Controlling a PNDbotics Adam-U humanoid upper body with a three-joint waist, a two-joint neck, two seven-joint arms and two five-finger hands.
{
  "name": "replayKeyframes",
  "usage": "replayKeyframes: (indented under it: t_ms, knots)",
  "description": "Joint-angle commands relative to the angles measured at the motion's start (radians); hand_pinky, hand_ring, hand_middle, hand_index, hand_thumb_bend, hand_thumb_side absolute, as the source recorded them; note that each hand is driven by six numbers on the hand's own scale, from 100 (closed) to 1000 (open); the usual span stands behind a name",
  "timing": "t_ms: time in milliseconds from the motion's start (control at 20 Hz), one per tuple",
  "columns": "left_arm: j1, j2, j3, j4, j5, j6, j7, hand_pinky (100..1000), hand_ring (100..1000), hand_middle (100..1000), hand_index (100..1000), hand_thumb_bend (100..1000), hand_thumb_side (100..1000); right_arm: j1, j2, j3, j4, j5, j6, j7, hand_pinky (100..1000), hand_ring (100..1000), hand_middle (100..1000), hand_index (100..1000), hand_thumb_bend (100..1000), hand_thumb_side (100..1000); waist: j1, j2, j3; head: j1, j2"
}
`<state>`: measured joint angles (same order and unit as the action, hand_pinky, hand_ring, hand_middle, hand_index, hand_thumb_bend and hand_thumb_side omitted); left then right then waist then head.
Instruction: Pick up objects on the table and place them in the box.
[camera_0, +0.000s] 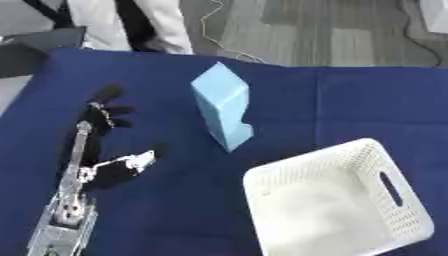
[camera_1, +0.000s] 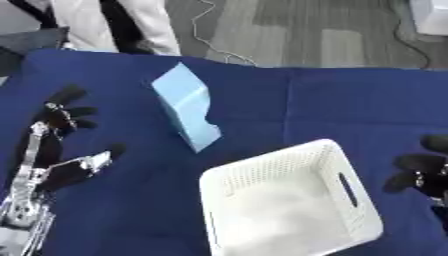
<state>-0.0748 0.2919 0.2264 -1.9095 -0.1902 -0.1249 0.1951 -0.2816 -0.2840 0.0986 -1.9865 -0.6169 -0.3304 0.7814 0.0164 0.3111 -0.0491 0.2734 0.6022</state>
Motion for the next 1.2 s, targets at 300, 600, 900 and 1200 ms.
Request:
replayKeyframes:
  t_ms: [300,600,900,1200]
  knots:
    - [-0.084,-0.012,-0.043,-0.022,-0.040,0.065,-0.036,644,763,843,966,804,187,-0.006,-0.015,-0.002,-0.014,-0.001,-0.122,0.126,733,862,919,961,100,790,0.006,-0.017,-0.004,0.007,0.016]
    - [-0.086,-0.022,-0.069,-0.046,-0.044,0.061,-0.102,670,779,860,979,787,222,-0.005,-0.019,-0.016,-0.014,-0.009,-0.127,0.126,730,858,915,953,100,791,0.010,-0.022,-0.006,0.000,0.030]
    - [-0.074,-0.021,-0.096,-0.072,0.067,0.078,-0.184,670,779,865,978,745,276,-0.003,-0.017,-0.036,-0.014,-0.018,-0.132,0.126,726,853,909,942,100,792,0.008,-0.026,-0.008,-0.010,0.041]
    - [-0.074,-0.019,-0.096,-0.090,0.135,0.095,-0.218,682,784,872,983,723,305,-0.002,-0.019,-0.044,-0.014,-0.024,-0.132,0.126,723,850,906,935,100,792,0.009,-0.031,-0.008,-0.022,0.048]
